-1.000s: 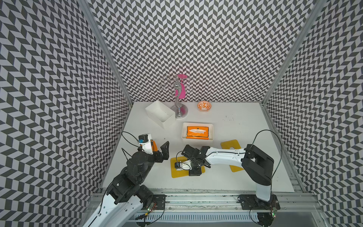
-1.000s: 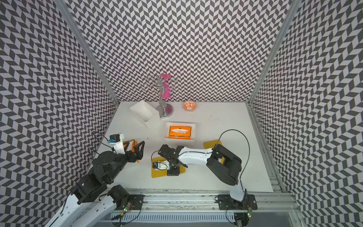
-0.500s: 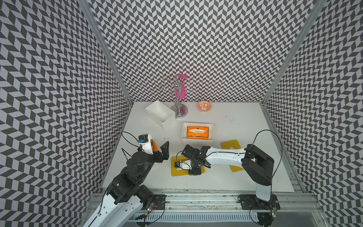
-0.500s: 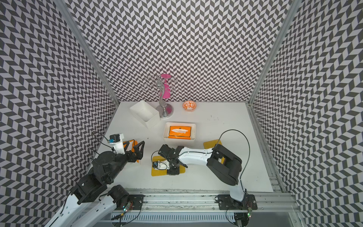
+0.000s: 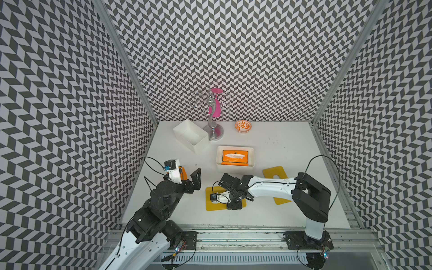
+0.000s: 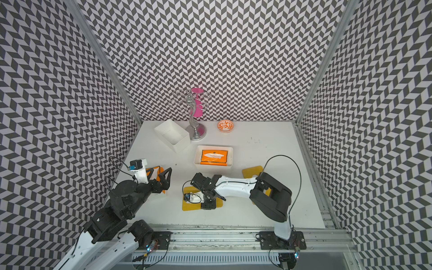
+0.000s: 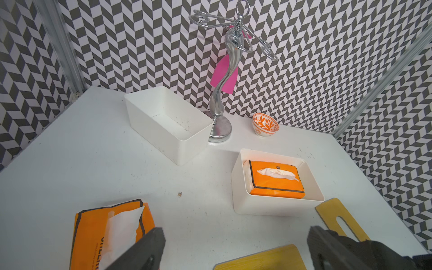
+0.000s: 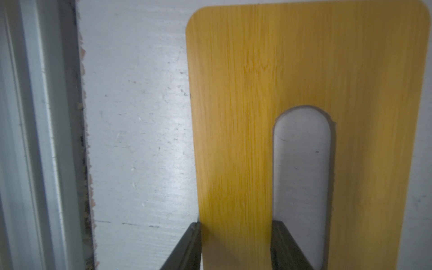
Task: Put the tissue paper into the tissue box
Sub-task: Pick up the box lid from the center of the board.
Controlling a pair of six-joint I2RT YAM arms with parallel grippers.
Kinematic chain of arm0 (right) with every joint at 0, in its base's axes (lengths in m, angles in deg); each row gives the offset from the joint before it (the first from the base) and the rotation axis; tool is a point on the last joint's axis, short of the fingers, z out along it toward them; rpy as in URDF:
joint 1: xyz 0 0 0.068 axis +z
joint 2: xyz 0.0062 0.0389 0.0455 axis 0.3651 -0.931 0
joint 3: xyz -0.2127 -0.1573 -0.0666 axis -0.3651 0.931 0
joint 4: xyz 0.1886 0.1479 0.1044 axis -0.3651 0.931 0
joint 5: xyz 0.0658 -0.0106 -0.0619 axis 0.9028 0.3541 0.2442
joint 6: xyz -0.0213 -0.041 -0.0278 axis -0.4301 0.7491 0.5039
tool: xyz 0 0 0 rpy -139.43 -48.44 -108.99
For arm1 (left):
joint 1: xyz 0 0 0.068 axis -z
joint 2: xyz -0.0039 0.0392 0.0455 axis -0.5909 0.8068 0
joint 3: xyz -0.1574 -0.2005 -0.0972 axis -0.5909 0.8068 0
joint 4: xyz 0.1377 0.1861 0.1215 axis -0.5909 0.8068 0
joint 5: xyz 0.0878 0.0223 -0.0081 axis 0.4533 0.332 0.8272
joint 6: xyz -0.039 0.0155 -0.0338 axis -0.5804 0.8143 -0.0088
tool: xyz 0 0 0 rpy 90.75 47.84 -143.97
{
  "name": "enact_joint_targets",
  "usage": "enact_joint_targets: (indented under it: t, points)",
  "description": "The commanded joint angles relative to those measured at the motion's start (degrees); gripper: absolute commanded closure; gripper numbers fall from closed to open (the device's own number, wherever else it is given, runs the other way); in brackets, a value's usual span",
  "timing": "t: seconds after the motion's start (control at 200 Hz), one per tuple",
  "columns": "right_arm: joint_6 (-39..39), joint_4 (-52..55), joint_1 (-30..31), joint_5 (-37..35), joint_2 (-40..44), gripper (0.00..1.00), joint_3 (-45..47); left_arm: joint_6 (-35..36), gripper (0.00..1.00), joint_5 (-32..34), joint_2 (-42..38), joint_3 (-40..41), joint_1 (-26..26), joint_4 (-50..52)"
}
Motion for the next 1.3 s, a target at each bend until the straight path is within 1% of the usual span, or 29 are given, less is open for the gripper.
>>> enact_joint_targets:
  t: [0.0, 0.165, 0.35, 0.426, 0.506, 0.616, 0.646, 0.711, 0.791, 0.891, 0.976, 1.051, 1.187, 1.292]
  points:
    - [0.44, -1.12, 0.50, 1.79, 3.86, 0.98, 0.46, -0.25, 0.00, 0.69, -0.62, 0.58, -0.19, -0.90]
    - [0.53, -2.26, 0.48, 2.69, 7.11, 0.99, 1.14, -0.29, 0.00, 0.78, -0.62, 0.59, -0.19, -0.84]
    - [0.49, -2.44, 0.35, 1.90, 11.05, 1.00, 2.28, -0.13, 0.00, 0.50, -0.84, 0.50, -0.19, -0.92]
    - [0.18, -2.79, 0.30, 1.07, 13.31, 1.00, 3.31, 0.40, 0.00, -1.34, -0.57, 0.23, -0.21, -1.39]
    - [-0.55, -3.48, 0.06, 0.46, 16.28, 1.00, 4.77, 1.04, 0.00, -5.14, 0.67, -0.19, -0.19, -2.52]
    - [-1.65, -4.72, -0.41, 0.22, 20.58, 1.00, 7.27, 0.68, 0.00, -8.41, 3.85, -1.93, -0.27, -2.18]
    - [-1.95, -5.13, -0.50, 0.04, 21.81, 1.00, 8.15, 0.00, 0.00, -9.45, 6.56, -2.34, -0.28, -2.07]
    - [-2.45, -5.79, -0.65, -0.56, 24.31, 1.00, 9.69, -1.28, 0.00, -13.79, 9.63, -3.01, -0.45, -2.39]
    - [-2.92, -6.00, -0.85, -1.19, 26.80, 1.00, 11.01, -2.75, 0.00, -20.76, 13.37, -3.32, -1.20, -2.65]
    - [-3.41, -5.99, -1.00, -1.84, 29.18, 1.00, 12.01, -3.78, 0.00, -29.54, 17.60, -3.35, -3.37, -3.03]
    - [-3.55, -6.10, -1.03, -2.09, 30.56, 1.00, 12.69, -4.90, 0.01, -35.81, 18.48, -2.50, -5.90, -4.26]
    - [-3.55, -6.36, -1.12, -2.20, 31.60, 1.00, 13.37, -6.22, 0.05, -41.87, 17.61, -0.99, -9.22, -6.41]
    - [-3.86, -6.86, -1.24, -2.13, 33.29, 1.00, 14.31, -10.22, 0.15, -54.09, 15.82, 4.77, -15.55, -12.02]
    - [-3.96, -7.23, -1.35, -1.88, 34.53, 1.00, 14.85, -13.77, 0.22, -61.22, 15.31, 9.19, -18.09, -16.74]
